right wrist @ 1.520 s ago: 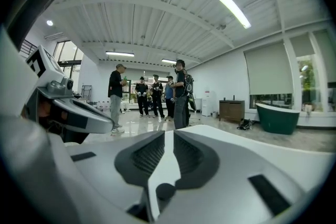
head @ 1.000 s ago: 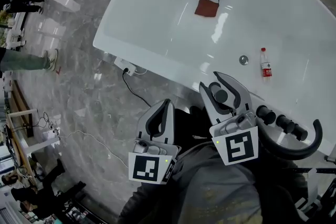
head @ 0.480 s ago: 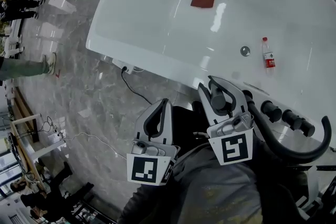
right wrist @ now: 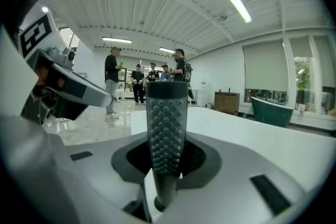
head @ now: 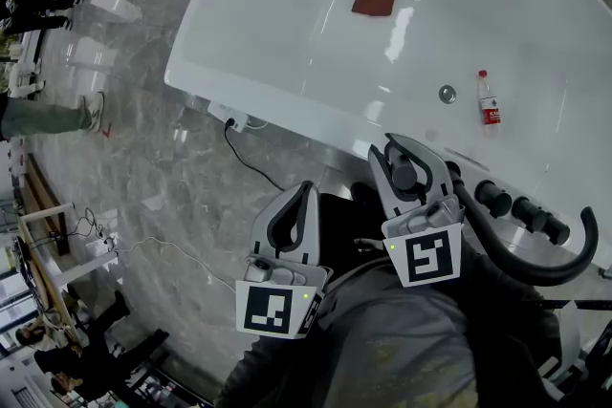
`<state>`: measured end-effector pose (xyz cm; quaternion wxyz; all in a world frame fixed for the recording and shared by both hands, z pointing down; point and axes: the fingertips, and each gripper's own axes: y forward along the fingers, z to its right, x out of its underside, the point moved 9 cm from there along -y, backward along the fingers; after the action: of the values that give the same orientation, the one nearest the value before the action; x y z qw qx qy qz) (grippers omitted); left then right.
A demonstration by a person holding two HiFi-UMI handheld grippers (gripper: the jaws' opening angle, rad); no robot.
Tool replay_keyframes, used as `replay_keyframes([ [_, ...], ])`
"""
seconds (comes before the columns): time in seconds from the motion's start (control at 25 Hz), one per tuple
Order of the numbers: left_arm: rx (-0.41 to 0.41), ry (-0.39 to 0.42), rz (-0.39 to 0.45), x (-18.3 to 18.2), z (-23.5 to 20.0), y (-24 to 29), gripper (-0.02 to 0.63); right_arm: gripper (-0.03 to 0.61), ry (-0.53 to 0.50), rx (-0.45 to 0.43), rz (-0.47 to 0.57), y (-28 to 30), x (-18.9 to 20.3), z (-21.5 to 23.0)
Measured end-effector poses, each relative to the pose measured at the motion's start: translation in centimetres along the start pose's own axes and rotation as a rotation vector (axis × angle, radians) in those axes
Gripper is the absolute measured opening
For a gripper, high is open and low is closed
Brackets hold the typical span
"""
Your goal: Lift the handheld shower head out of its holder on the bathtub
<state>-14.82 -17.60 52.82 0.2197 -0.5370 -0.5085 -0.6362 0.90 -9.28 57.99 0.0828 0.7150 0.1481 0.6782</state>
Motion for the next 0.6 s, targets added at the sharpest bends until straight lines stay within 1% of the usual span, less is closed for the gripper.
replay_keyframes([
  [0.08, 0.001, -0.002, 0.001, -0.2, -0.1, -0.2, 0.002, 0.098, -0.003, 0.002, -0.007, 0.0, -0.2, 0.0],
  [0.16, 0.003, -0.003, 0.004, -0.5, -0.1, -0.4, 0.002, 0.098, -0.019, 0.004, 0.012, -0.2, -0.8, 0.0],
  [0.28, 0.005, -0.005, 0.012, -1.2, -0.1, -0.9, 0.002, 0.098, -0.022, 0.006, 0.044, -0.4, -2.3, -0.1],
  [0.6, 0.001, -0.011, 0.024, -4.4, 0.2, -3.5, 0.002, 0.098, -0.034, -0.005, 0.049, -1.5, -6.5, -0.5],
])
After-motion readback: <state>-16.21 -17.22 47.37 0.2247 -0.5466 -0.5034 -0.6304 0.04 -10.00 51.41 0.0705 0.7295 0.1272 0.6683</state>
